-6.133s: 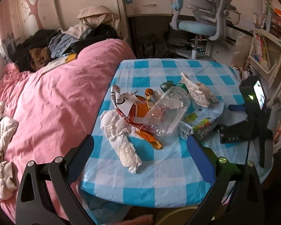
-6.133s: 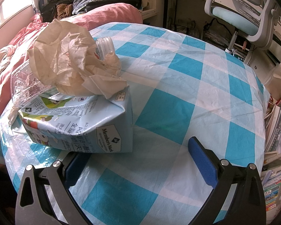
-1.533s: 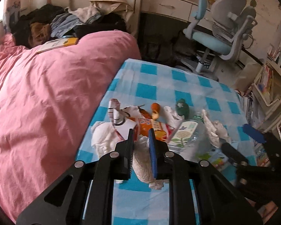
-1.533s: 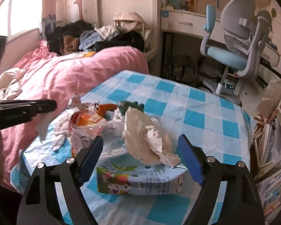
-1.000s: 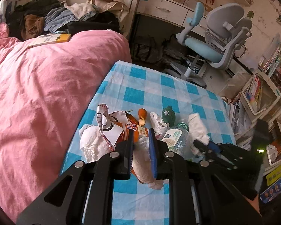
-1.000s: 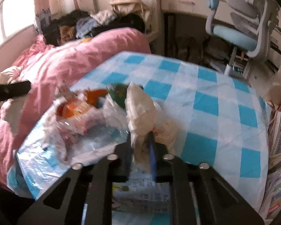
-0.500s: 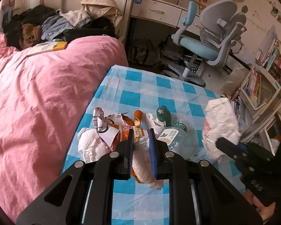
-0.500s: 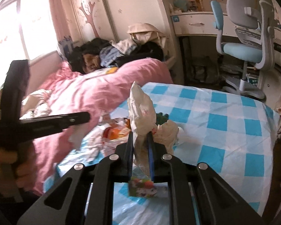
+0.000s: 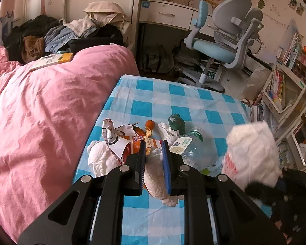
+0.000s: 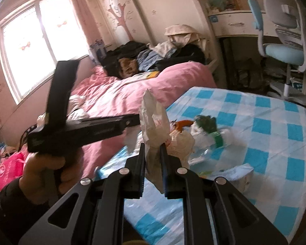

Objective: Collect trash
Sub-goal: 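Carry the beige paper to the yellow bin and open the right gripper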

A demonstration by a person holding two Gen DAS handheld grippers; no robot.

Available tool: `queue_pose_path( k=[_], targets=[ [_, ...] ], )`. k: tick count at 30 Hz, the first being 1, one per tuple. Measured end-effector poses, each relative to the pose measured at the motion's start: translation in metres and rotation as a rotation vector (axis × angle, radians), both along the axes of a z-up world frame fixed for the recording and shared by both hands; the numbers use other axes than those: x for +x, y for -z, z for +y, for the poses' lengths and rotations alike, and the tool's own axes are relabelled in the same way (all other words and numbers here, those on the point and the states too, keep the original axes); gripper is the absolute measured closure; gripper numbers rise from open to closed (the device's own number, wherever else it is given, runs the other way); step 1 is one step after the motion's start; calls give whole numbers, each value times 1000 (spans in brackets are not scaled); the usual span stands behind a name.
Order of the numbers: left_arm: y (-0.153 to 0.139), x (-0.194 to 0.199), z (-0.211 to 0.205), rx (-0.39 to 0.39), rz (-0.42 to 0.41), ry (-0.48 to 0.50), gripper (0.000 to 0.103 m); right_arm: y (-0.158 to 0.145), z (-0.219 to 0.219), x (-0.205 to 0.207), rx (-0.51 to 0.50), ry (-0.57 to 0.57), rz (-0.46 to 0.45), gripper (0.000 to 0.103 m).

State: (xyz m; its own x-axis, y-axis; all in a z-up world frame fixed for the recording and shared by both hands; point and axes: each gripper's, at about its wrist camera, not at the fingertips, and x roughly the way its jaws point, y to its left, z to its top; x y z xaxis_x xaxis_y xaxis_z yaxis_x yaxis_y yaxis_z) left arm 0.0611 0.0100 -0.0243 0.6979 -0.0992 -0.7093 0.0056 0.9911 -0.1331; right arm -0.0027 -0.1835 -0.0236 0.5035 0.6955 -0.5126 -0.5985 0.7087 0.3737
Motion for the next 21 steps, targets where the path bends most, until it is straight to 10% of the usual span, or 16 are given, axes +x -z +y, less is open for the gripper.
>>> queue_pose_path(
  k=[21],
  targets=[
    [1, -30, -10, 54, -21, 24, 88, 87, 36, -124, -91, -257, 330, 85]
  ],
)
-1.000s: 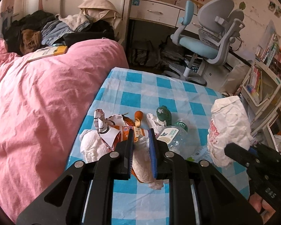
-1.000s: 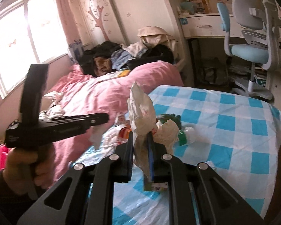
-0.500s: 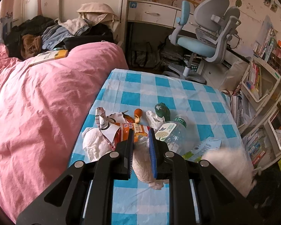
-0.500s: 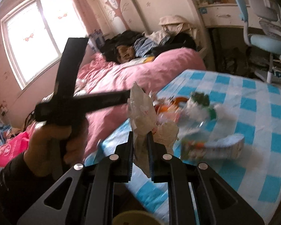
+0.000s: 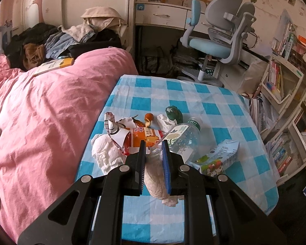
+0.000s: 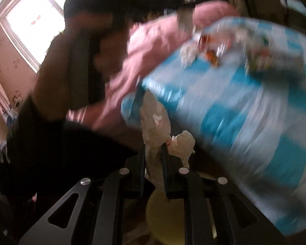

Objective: Collect trash
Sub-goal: 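Carry the beige paper to the yellow bin and open the right gripper, then carry the white tissue to the yellow bin and open the left gripper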

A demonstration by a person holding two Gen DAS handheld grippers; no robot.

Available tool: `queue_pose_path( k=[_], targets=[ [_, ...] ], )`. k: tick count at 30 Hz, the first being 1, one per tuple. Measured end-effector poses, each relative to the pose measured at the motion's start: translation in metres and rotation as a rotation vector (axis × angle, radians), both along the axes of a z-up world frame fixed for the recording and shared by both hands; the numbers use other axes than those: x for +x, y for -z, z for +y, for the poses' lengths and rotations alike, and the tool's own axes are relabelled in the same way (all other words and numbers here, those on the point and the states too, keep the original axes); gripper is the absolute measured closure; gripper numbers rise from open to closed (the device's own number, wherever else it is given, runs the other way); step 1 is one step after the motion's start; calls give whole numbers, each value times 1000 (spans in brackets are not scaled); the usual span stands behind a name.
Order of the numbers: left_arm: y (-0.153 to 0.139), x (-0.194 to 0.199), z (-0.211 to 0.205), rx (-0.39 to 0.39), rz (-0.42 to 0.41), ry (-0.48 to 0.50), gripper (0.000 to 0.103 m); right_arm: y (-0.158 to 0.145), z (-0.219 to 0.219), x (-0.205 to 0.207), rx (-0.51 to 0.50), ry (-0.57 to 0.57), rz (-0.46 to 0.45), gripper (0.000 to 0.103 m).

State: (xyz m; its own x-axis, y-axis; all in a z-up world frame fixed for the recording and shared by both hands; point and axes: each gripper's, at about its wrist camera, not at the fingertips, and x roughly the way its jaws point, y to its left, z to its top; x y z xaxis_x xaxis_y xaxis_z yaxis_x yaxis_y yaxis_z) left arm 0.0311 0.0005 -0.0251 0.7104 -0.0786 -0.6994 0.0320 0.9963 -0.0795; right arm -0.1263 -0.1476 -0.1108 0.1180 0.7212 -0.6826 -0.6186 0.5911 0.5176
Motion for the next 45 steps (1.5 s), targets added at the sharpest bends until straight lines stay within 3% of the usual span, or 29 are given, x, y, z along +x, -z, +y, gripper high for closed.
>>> queue_pose_path(
  k=[4, 7, 16, 22, 30, 35, 37, 42, 45],
  targets=[
    [0, -5, -1, 4, -3, 3, 88, 18, 9, -13, -85, -26, 38, 72],
    [-1, -9, -2, 10, -8, 7, 88, 17, 8, -15, -94, -3, 35, 53],
    [1, -34, -9, 46, -23, 22, 88, 9, -14, -2, -106, 136, -49, 40],
    [6, -64, -11, 39, -36, 33, 88, 5, -29, 8, -111, 239, -98, 35],
    [11, -101, -1, -107, -38, 59, 88, -1, -42, 13, -101, 311, -126, 33],
    [14, -117, 3, -127, -45, 56, 88, -3, -45, 13, -98, 332, -135, 32],
    [17, -114, 9, -125, -28, 26, 88, -4, -44, 12, -92, 336, -136, 32],
    [39, -87, 42, -226, 79, -89, 88, -6, -41, 10, -87, 324, -147, 29],
    [59, -60, 53, -245, 170, -141, 78, -6, -38, 11, -80, 316, -146, 28]
  ],
)
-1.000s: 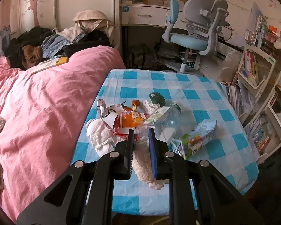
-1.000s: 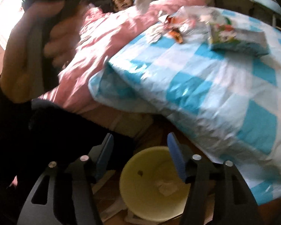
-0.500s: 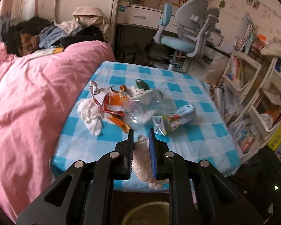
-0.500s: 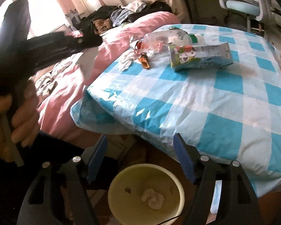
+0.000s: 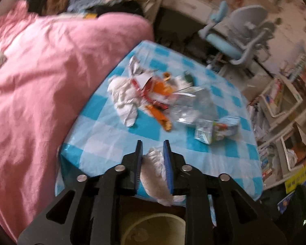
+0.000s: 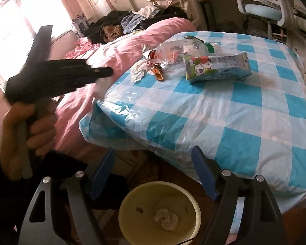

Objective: Collect trash
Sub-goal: 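Carry the white tissue to the yellow bin and open the left gripper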

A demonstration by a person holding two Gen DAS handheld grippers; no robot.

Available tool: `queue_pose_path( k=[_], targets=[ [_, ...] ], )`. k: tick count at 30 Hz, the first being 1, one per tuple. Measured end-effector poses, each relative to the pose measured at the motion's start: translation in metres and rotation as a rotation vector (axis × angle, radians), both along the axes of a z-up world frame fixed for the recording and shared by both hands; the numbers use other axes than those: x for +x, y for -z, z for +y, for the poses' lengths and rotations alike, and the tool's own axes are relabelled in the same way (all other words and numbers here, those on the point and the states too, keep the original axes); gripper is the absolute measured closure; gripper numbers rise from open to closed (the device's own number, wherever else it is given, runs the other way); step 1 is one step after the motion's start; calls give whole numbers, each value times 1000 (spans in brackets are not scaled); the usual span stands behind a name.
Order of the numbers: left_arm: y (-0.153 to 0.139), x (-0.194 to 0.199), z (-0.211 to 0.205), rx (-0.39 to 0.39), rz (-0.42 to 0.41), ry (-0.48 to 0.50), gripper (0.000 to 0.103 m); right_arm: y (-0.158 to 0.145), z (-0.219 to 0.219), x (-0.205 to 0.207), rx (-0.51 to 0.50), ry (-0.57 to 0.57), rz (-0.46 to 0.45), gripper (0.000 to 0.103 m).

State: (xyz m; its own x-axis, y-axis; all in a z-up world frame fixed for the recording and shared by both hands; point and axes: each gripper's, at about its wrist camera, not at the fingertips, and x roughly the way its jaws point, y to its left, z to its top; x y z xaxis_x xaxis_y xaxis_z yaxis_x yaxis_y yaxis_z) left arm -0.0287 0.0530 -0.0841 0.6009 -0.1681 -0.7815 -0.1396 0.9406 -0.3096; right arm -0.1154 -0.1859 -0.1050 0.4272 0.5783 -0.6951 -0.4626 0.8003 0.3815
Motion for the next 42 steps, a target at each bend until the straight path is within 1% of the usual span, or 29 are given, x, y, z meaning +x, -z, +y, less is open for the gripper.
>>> queue_pose_path(
  k=[2, 3, 4, 5, 6, 7, 8, 9, 10, 11, 12, 15, 16, 17, 19, 20, 23, 25, 28, 29, 30, 31, 32, 33, 34, 35, 37, 39, 42],
  targets=[
    [9, 19, -2, 19, 33, -13, 57, 1, 1, 1, 8, -7, 7, 28],
    [12, 26, -4, 41, 36, -21, 53, 1, 2, 2, 10, -11, 8, 28],
    [15, 38, -7, 85, 40, -25, 47, 1, 3, 2, 10, -15, 7, 28],
    [18, 47, -9, 121, 48, -23, 44, 1, 3, 2, 8, -21, 3, 28],
    [25, 59, -11, 163, 79, -26, 43, 0, 4, 1, 4, -26, -3, 28],
    [31, 64, -10, 167, 108, -29, 43, -1, 3, 1, 0, -27, -9, 28],
    [38, 68, -7, 142, 138, -36, 43, -2, 3, 1, -1, -27, -15, 27],
    [44, 69, -2, 97, 157, -50, 43, -4, 1, 1, 2, -27, -22, 27],
    [48, 69, 1, 66, 168, -62, 44, -5, 0, 2, 6, -27, -24, 26],
    [49, 68, 2, 60, 161, -72, 44, -6, -1, 3, 14, -26, -24, 26],
    [49, 68, -2, 87, 161, -60, 47, -6, -2, 4, 22, -25, -22, 26],
    [51, 64, -17, 172, 168, -9, 83, -8, -4, 5, 39, -26, -20, 26],
    [52, 61, -18, 157, 168, 2, 91, -10, -4, 4, 41, -28, -25, 26],
    [52, 57, -20, 143, 163, 10, 92, -11, -4, 4, 43, -30, -31, 26],
    [46, 44, -26, 146, 141, 28, 95, -14, -7, 4, 52, -25, -37, 26],
    [41, 36, -29, 133, 125, 45, 95, -15, -9, 4, 59, -18, -40, 26],
    [27, 1, -39, 114, 88, 106, 95, -19, -14, 3, 78, 8, -50, 26],
    [26, -28, -46, 104, 97, 150, 95, -21, -17, 1, 76, 21, -65, 26],
    [41, -76, -70, 107, 174, 240, 94, -26, -21, 0, 69, 49, -91, 26],
    [48, -88, -80, 104, 212, 269, 94, -27, -23, 0, 68, 65, -99, 26],
    [59, -102, -90, 104, 273, 308, 93, -28, -25, 1, 69, 75, -102, 26],
    [65, -108, -97, 113, 307, 333, 86, -29, -28, 1, 70, 91, -107, 26],
    [69, -116, -104, 140, 334, 355, 74, -29, -30, 2, 70, 105, -108, 26],
    [66, -120, -108, 171, 329, 362, 67, -30, -31, 3, 71, 120, -107, 26],
    [60, -122, -109, 190, 309, 362, 51, -29, -33, 3, 74, 126, -105, 26],
    [49, -123, -110, 211, 266, 352, 39, -29, -35, 3, 77, 135, -103, 26],
    [28, -122, -108, 239, 189, 324, 34, -29, -37, 4, 84, 143, -98, 25],
    [9, -118, -101, 275, 113, 289, 33, -27, -38, 5, 83, 153, -93, 25],
    [-9, -104, -87, 323, 39, 222, 31, -25, -38, 9, 89, 158, -78, 25]
  ],
)
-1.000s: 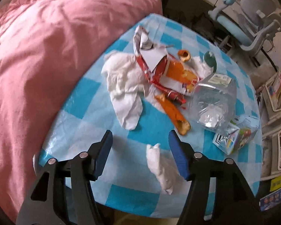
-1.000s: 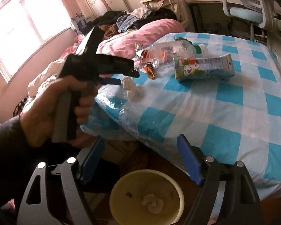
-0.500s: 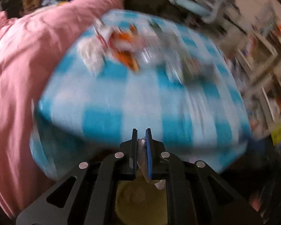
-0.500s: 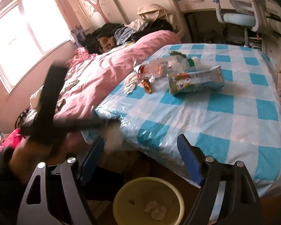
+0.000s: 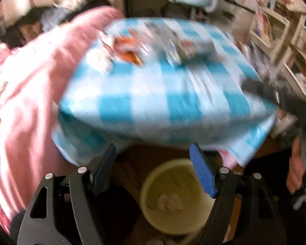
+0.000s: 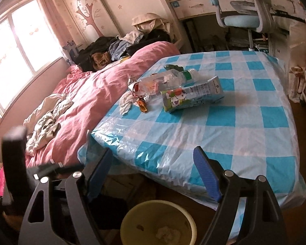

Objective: Collect trash
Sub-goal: 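Carry the white tissue to the yellow bin and open the left gripper, then move both open grippers back over the table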

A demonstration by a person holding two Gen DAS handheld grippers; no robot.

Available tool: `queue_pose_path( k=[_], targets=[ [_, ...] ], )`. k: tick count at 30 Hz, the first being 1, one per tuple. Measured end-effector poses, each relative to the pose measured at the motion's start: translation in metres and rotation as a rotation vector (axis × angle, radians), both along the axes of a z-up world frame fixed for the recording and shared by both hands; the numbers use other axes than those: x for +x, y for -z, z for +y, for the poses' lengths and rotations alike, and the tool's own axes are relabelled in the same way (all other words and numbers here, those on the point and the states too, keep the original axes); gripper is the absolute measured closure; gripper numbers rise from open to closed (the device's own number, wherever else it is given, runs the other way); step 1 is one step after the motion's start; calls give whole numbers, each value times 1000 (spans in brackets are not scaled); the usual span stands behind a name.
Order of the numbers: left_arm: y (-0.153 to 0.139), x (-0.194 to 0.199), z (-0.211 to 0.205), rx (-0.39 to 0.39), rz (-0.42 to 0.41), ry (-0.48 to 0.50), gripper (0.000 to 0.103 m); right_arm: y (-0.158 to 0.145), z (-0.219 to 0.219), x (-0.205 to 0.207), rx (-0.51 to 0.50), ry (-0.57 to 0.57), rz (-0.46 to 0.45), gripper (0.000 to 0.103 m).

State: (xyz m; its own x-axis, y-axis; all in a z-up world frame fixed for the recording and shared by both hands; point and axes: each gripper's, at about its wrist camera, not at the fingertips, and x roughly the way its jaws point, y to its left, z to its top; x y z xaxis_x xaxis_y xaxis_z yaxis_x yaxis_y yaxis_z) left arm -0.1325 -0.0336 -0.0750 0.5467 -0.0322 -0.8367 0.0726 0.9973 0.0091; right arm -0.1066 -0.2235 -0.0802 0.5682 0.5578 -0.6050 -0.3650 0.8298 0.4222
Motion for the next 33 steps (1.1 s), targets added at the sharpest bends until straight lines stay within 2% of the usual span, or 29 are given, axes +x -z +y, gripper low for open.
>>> queue_pose_path(
  k=[3, 5, 13, 20, 33],
  targets=[
    [-19, 24, 23, -25, -59, -75, 30, -1, 7, 4, -32, -19, 1, 25],
    [-24, 43, 30, -38, -76, -93, 30, -4, 13, 7, -65, -49, -8, 24],
    [-32, 97, 15, -5, -146, -73, 30, -1, 34, 27, -183, -151, -13, 21],
    [-30, 106, 5, 35, -174, -69, 29, 13, 35, 36, -158, -148, 28, 21],
    [-30, 114, 5, 26, -185, -85, 23, 22, 19, 52, -49, -93, 80, 21]
  ],
)
